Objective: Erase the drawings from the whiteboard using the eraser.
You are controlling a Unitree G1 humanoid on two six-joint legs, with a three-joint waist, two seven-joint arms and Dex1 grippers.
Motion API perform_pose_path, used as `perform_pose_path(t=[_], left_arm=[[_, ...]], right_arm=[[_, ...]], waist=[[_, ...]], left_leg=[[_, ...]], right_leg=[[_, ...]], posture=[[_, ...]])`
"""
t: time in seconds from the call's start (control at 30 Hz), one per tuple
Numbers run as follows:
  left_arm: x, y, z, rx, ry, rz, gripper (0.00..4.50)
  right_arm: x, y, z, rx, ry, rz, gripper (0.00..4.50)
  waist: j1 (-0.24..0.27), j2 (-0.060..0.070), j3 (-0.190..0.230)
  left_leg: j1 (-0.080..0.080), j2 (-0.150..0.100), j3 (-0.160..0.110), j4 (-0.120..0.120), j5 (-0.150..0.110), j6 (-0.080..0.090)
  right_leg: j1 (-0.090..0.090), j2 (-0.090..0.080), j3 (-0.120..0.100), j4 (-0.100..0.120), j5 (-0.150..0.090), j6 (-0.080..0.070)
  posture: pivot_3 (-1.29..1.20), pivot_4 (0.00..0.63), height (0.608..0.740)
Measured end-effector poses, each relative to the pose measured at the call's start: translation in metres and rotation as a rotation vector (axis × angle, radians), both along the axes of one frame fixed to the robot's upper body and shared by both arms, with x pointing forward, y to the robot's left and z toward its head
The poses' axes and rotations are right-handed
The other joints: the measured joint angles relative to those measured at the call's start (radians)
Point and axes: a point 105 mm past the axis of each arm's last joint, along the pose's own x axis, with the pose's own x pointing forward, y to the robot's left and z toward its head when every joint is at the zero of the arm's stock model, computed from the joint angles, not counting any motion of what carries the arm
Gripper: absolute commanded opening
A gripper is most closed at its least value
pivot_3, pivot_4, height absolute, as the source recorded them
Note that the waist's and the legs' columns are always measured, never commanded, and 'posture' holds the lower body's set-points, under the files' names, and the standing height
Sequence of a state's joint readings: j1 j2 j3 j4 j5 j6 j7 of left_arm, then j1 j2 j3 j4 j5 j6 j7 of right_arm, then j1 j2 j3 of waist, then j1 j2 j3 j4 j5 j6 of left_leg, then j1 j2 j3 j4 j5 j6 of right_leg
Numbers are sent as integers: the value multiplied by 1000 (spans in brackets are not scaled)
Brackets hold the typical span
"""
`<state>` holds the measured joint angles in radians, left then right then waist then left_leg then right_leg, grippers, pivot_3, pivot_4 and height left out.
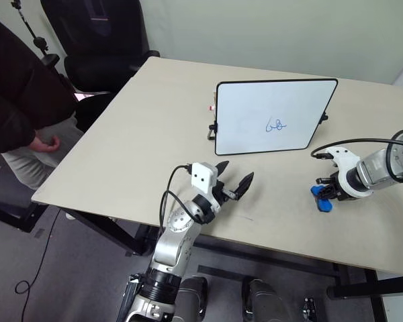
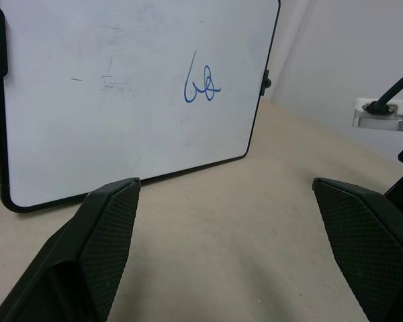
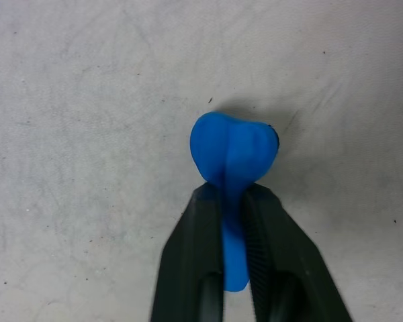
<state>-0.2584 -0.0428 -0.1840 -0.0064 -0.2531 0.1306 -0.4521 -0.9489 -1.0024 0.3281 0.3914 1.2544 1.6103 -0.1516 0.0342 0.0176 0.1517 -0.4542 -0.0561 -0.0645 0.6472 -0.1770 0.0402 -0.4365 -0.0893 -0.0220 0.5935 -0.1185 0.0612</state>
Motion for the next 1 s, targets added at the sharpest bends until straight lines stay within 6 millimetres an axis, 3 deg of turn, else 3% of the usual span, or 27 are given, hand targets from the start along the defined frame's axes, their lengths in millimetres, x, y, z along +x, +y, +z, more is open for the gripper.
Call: perform_pose_path(t=[0.47,0.7,0.9,1.0], left_arm=[[-1,0,3,-3,-10,1,4500],[0,1,3,-2,-11,2,4500],[6,7,4,18,-18,12,4500],[9,7,6,21,-24,1,4500]], right_arm=[[-2,3,7,4,-32,23,39],[15,41,74,192,-389,119,39],[24,71,78,287,-624,87,39],[34,81,91,284,-786,46,39]], waist=[[0,0,0],[-2,0,0],[0,0,0],[-1,0,0]], left_leg=[[-1,0,0,0,0,0],[0,0,0,0,-1,0],[0,0,0,1,-1,0],[0,0,0,1,-1,0]], right_leg=[[0,0,0,0,0,0],[0,0,0,0,-1,0],[-1,0,0,0,0,-1],[-1,0,0,0,1,-1]], posture=[[0,150,740],[0,150,740],[0,150,740],[0,150,740]])
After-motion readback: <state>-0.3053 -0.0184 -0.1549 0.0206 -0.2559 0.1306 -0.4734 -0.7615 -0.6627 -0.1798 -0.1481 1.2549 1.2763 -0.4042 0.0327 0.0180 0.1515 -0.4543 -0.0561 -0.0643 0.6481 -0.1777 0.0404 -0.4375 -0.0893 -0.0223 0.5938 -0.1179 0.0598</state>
